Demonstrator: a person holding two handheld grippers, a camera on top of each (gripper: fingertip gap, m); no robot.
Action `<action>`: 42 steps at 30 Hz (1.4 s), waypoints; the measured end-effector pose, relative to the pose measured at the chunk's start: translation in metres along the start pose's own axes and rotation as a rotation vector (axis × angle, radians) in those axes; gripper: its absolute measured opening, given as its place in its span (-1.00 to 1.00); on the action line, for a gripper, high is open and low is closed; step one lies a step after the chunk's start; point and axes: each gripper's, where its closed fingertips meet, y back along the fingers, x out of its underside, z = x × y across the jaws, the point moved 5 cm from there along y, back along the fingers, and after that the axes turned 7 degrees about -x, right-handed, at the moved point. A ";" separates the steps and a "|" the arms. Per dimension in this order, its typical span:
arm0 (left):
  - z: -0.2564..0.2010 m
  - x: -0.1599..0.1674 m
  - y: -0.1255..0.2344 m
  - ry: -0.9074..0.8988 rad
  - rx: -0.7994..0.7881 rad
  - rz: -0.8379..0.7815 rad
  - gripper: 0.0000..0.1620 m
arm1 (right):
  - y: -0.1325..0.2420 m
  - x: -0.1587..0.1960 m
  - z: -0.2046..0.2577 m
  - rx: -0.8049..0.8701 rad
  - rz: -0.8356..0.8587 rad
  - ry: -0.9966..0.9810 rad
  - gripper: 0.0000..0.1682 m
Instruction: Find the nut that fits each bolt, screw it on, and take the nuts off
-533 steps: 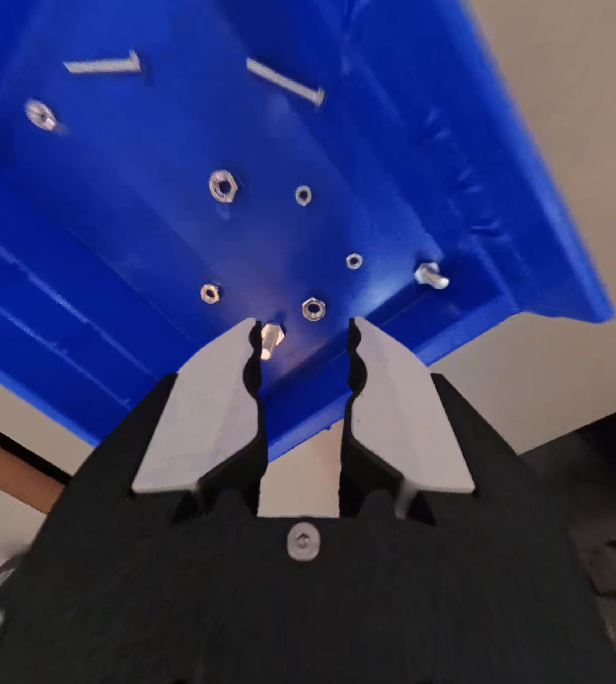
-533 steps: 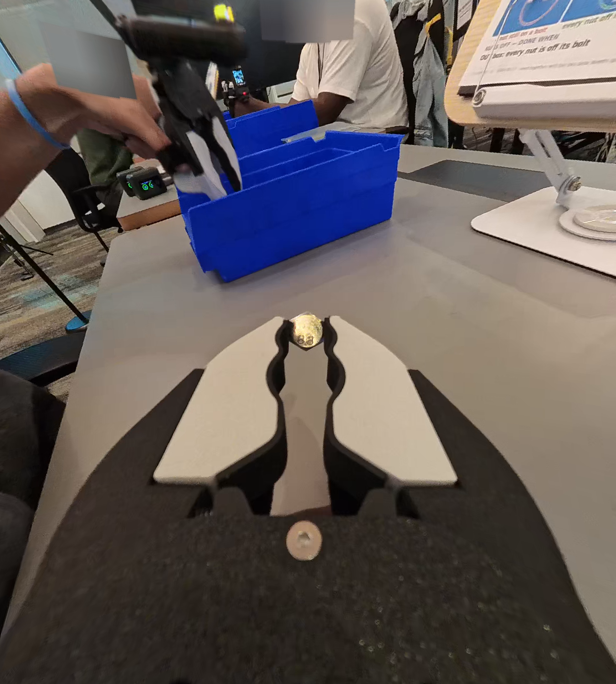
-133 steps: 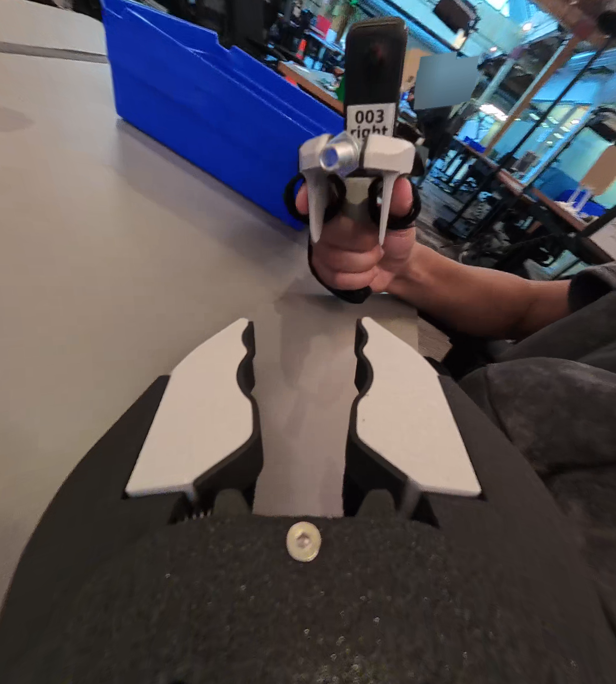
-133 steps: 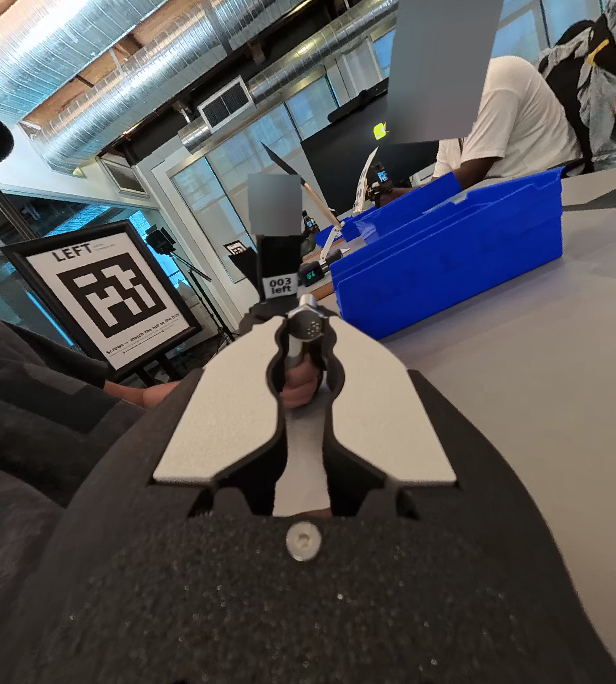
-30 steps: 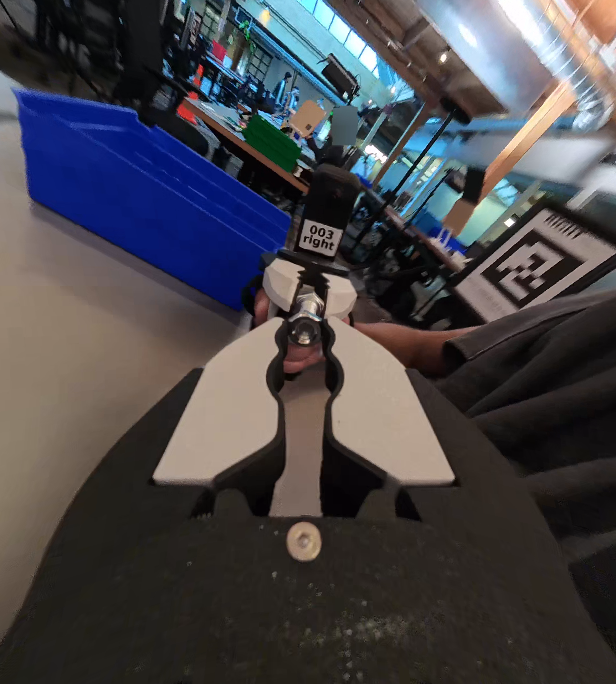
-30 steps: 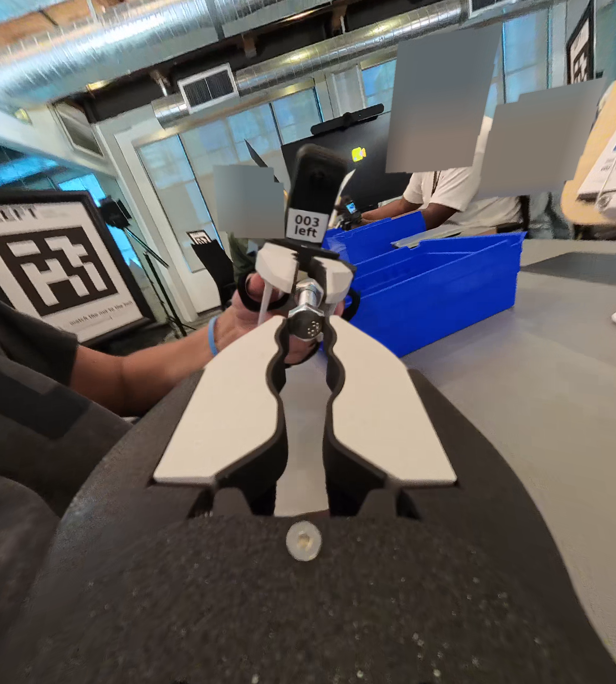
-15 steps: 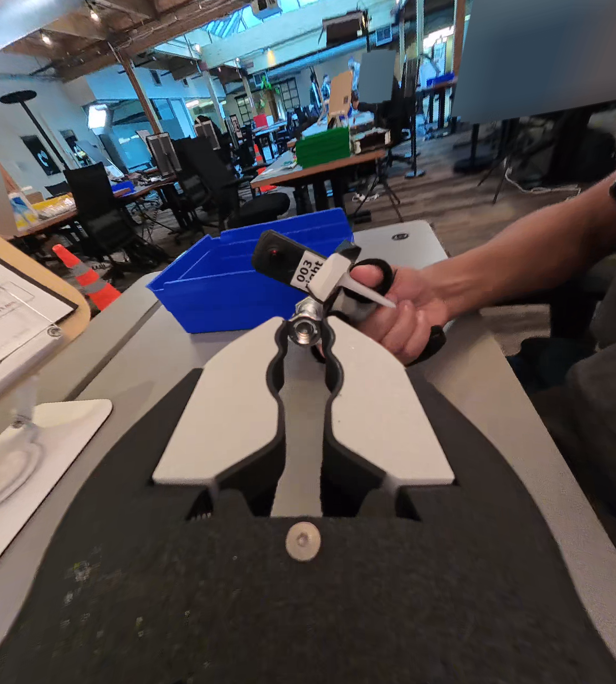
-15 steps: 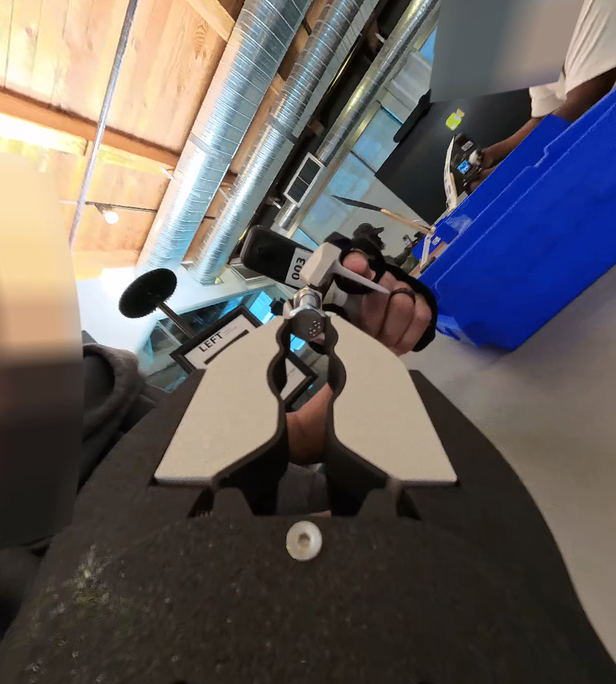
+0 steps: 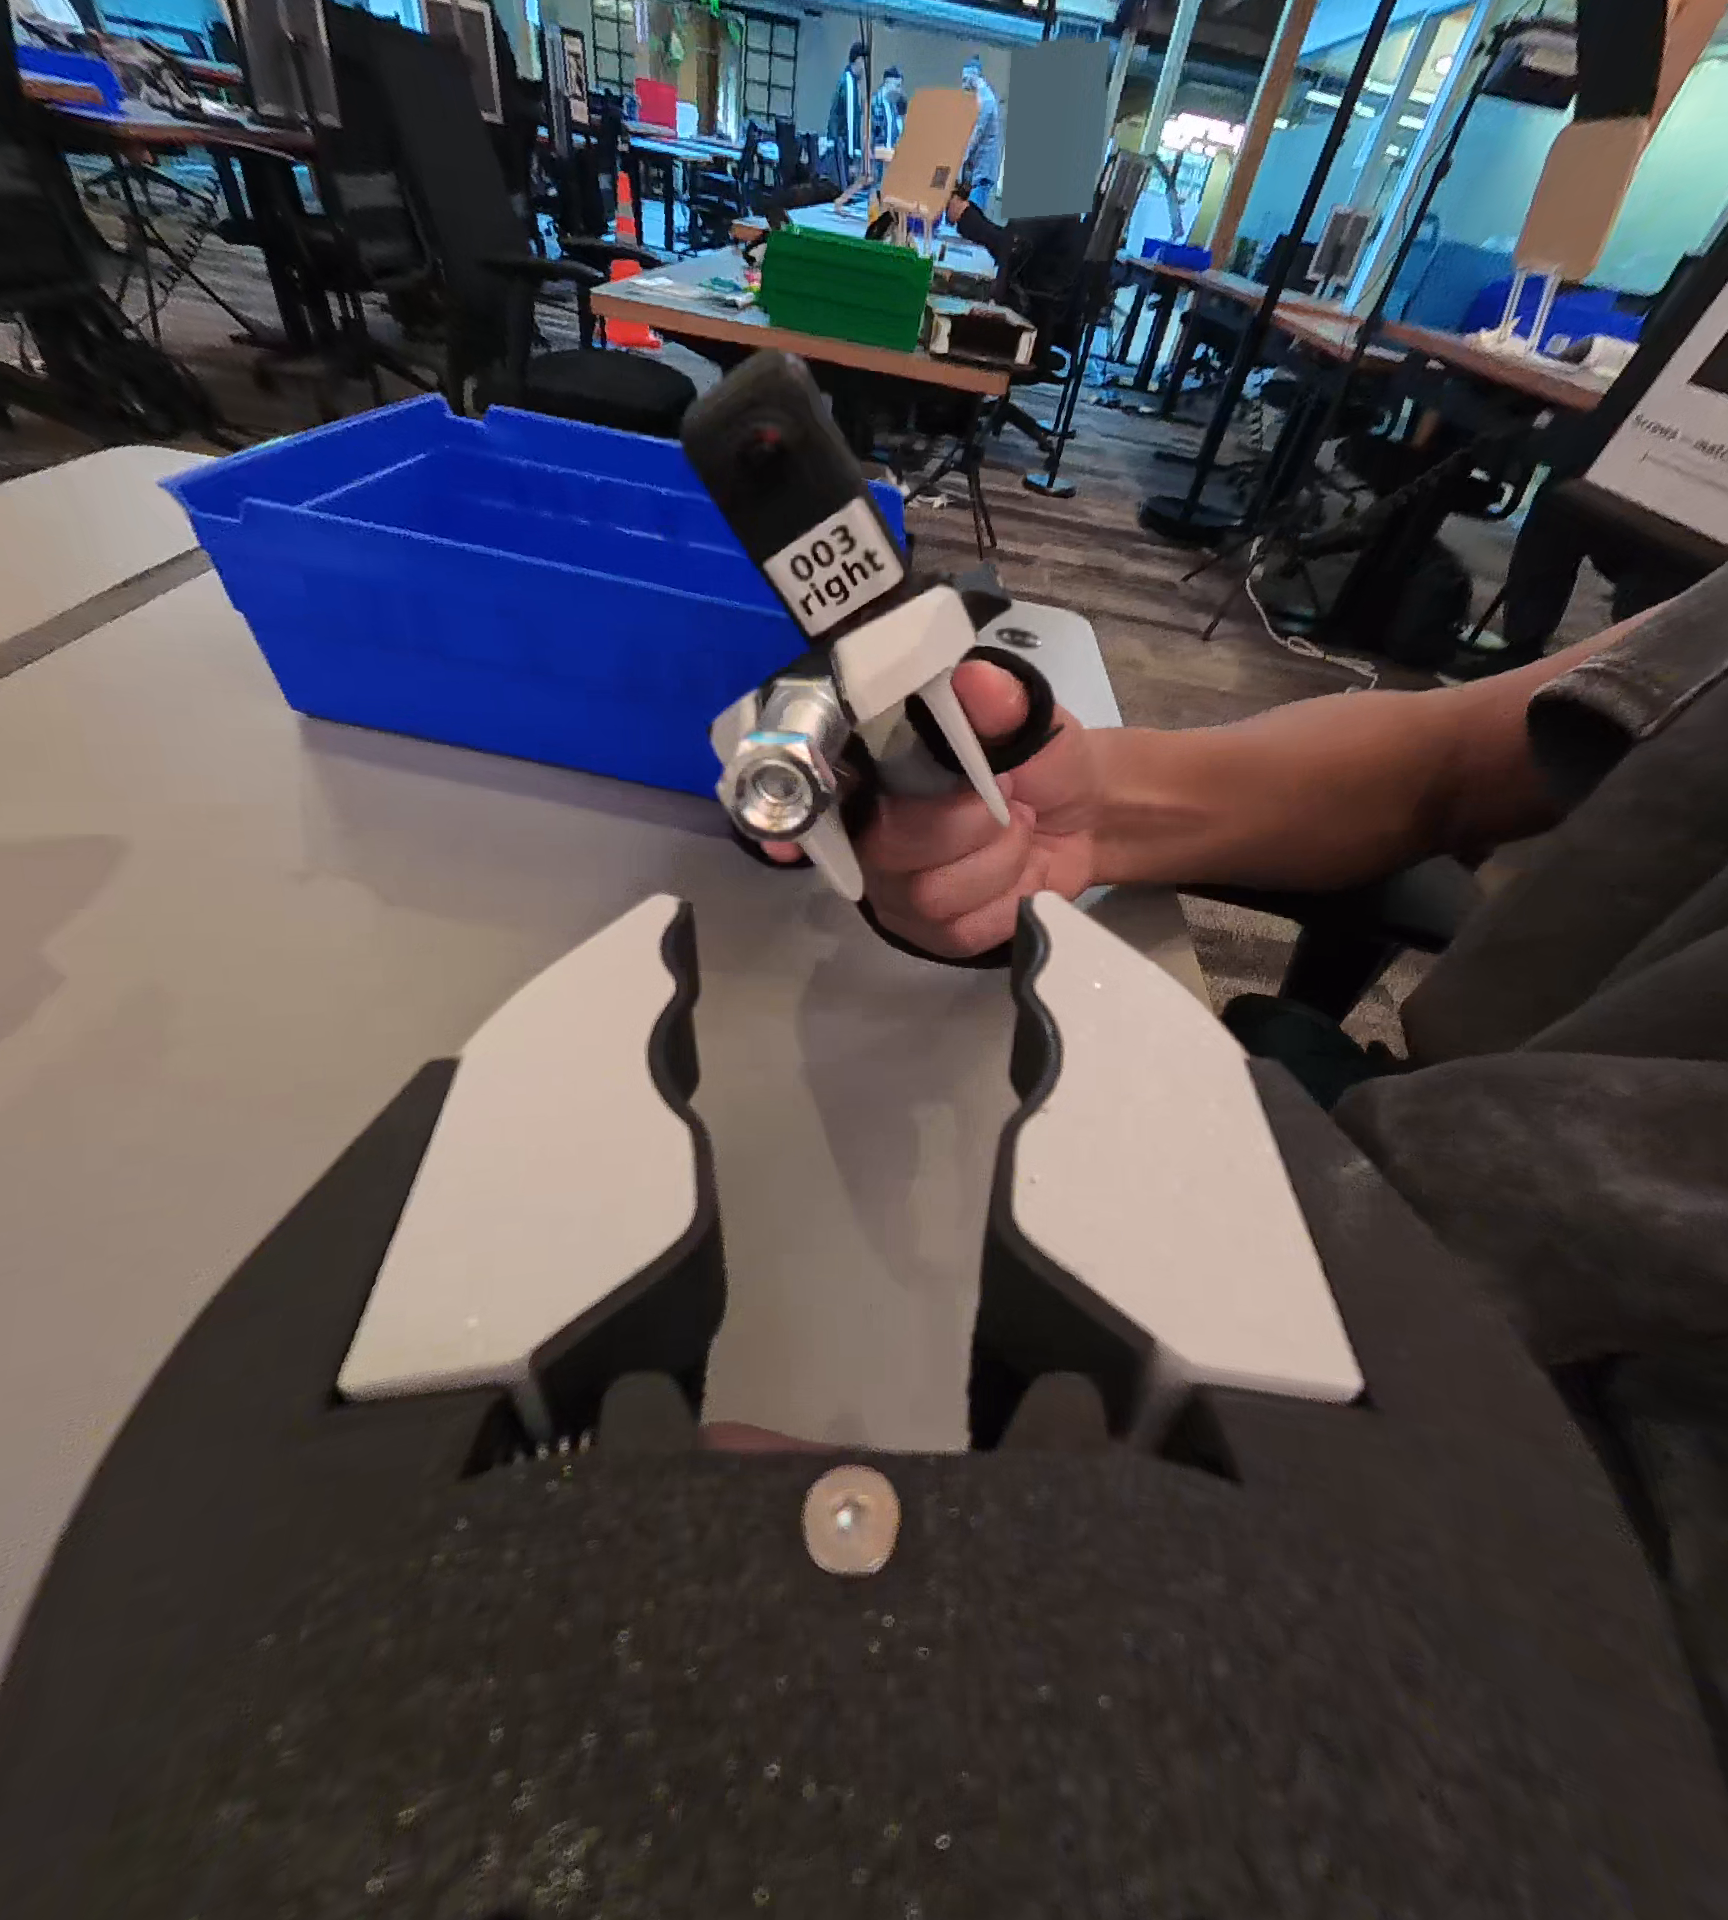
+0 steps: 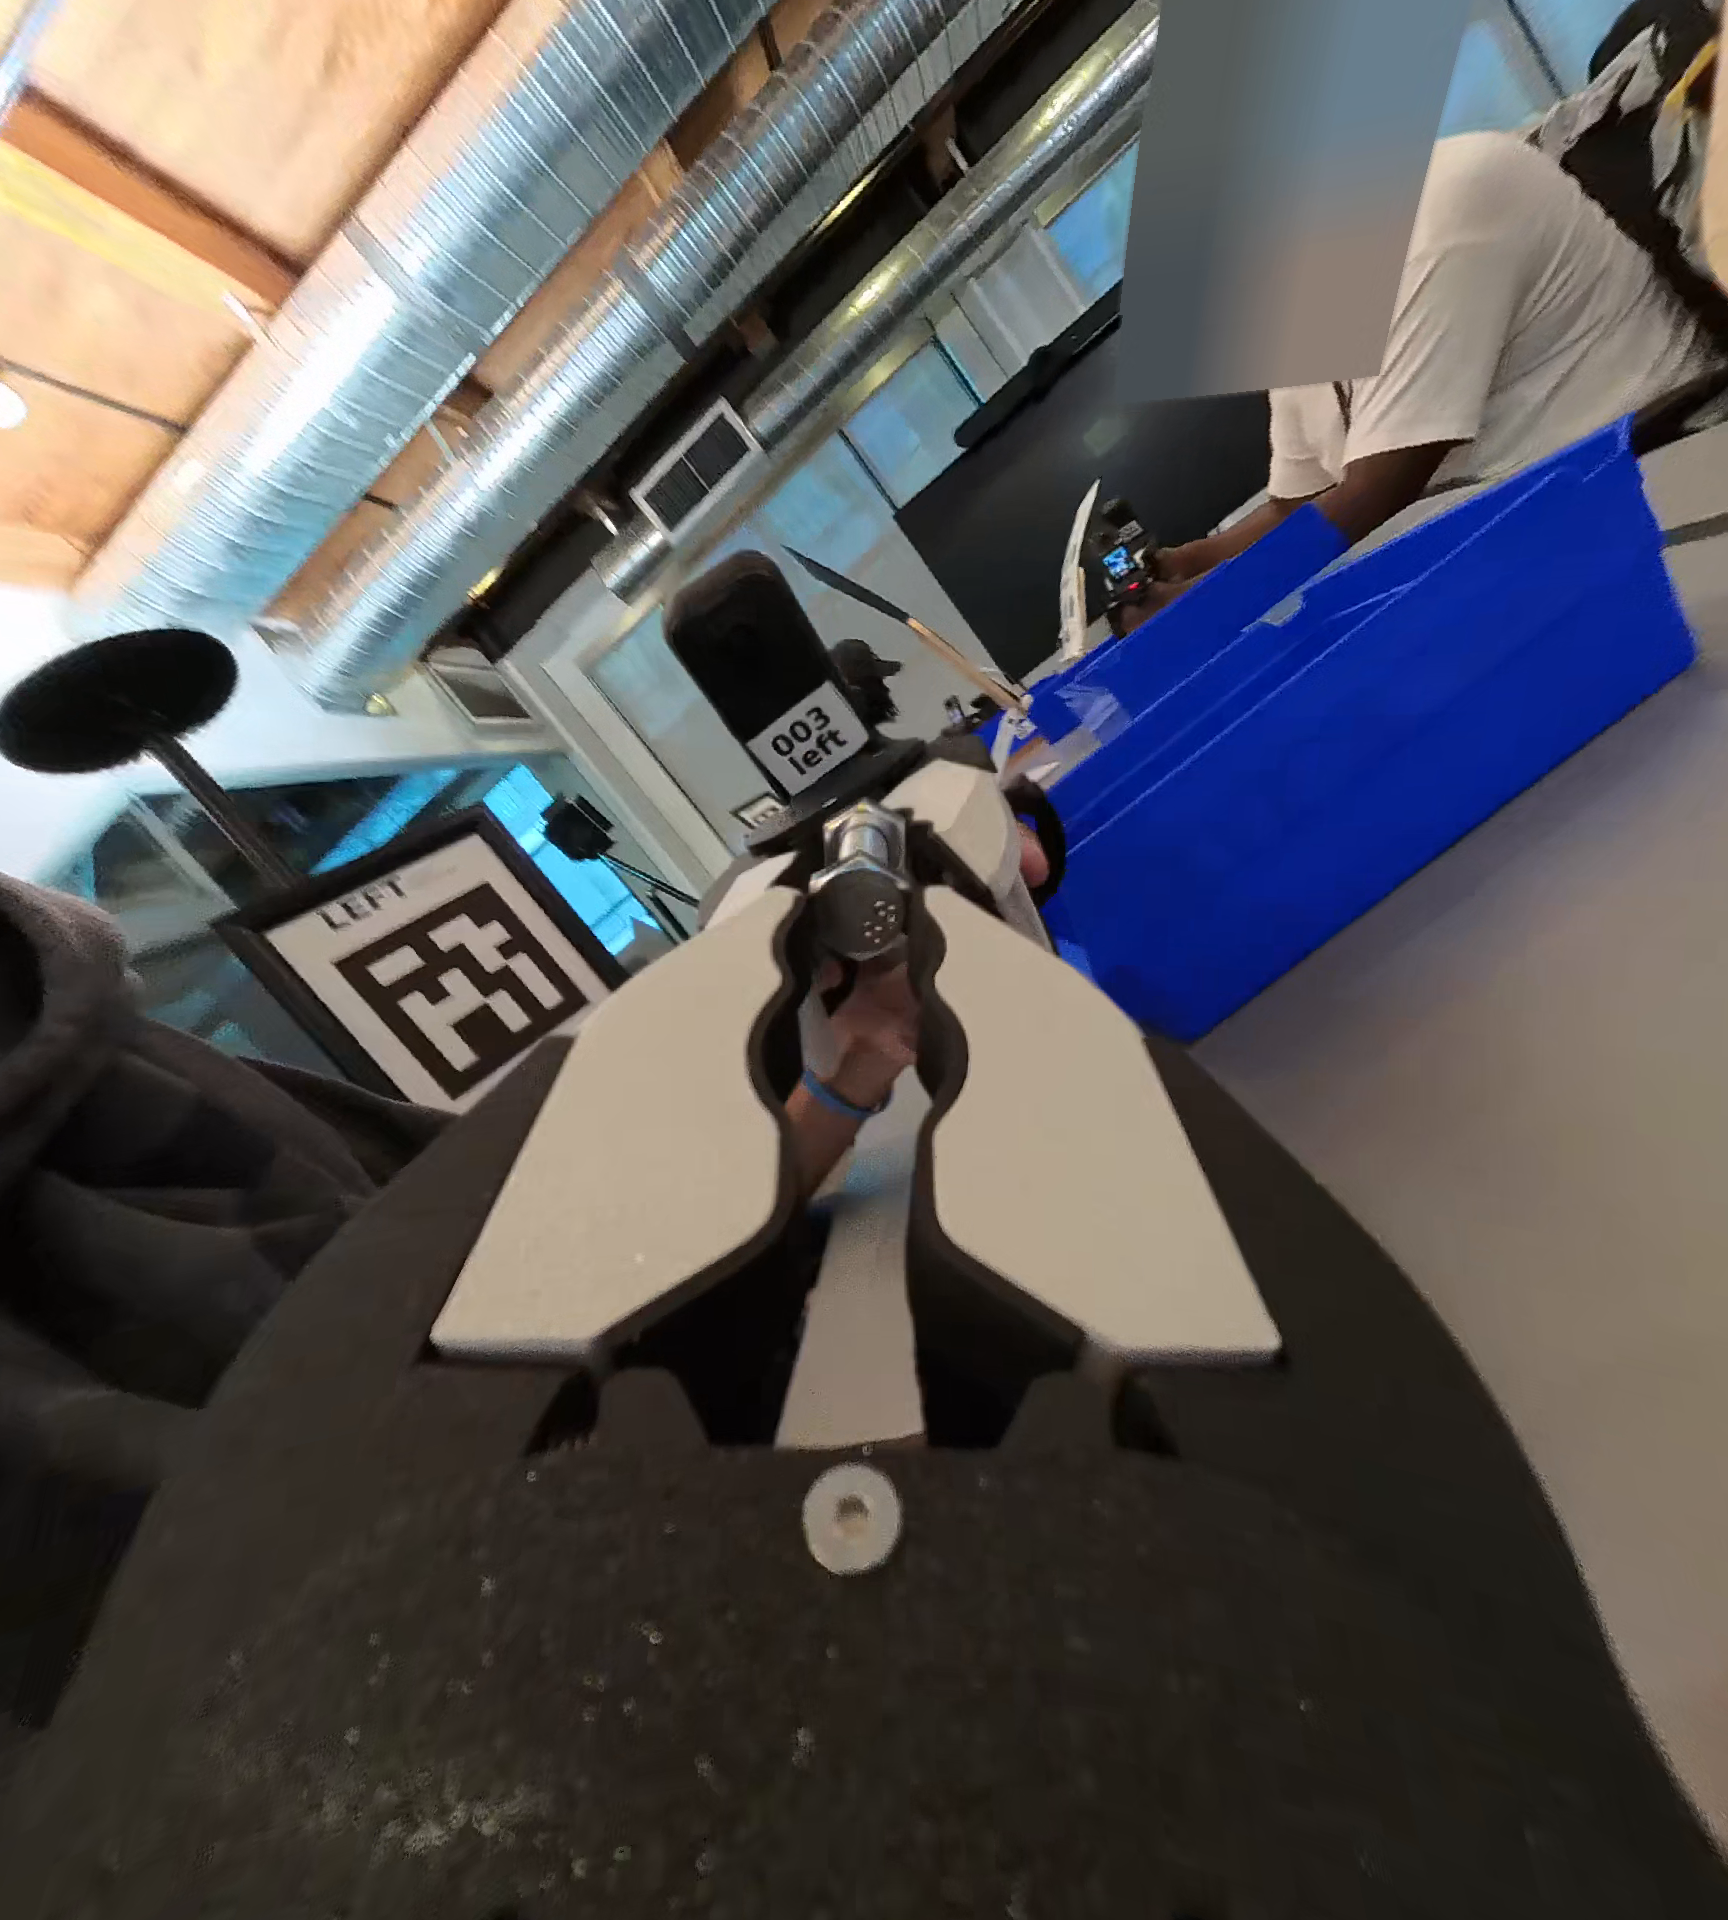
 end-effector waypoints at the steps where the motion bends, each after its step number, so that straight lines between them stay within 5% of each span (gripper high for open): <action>1: 0.000 0.001 -0.001 0.001 -0.005 -0.010 -0.30 | -0.001 0.000 0.001 0.007 0.016 0.021 -0.79; 15: -0.005 -0.003 0.001 0.013 0.028 -0.044 -0.36 | -0.011 0.003 0.002 0.054 0.083 0.080 -0.79; 17: -0.009 -0.009 0.002 -0.005 0.023 -0.067 -0.23 | -0.009 0.010 -0.004 0.060 0.102 0.060 -0.79; 19: -0.015 -0.018 0.008 -0.018 0.060 -0.116 -0.48 | -0.007 0.016 -0.011 0.095 0.113 0.047 -0.79; 28: -0.011 -0.011 0.003 -0.014 0.016 -0.077 -0.25 | -0.009 0.006 -0.003 0.063 0.101 0.075 -0.79; 31: -0.023 -0.026 0.008 -0.032 0.073 -0.142 -0.46 | -0.006 0.013 -0.011 0.087 0.119 0.043 -0.79; 40: -0.017 -0.016 0.006 -0.010 0.039 -0.120 -0.26 | -0.009 0.006 -0.003 0.062 0.089 0.060 -0.79; 41: -0.026 -0.022 0.008 -0.024 0.087 -0.148 -0.52 | -0.006 0.008 -0.009 0.086 0.087 0.042 -0.79; 42: -0.030 -0.028 0.010 -0.031 0.092 -0.167 -0.49 | -0.004 0.009 -0.012 0.092 0.089 0.032 -0.79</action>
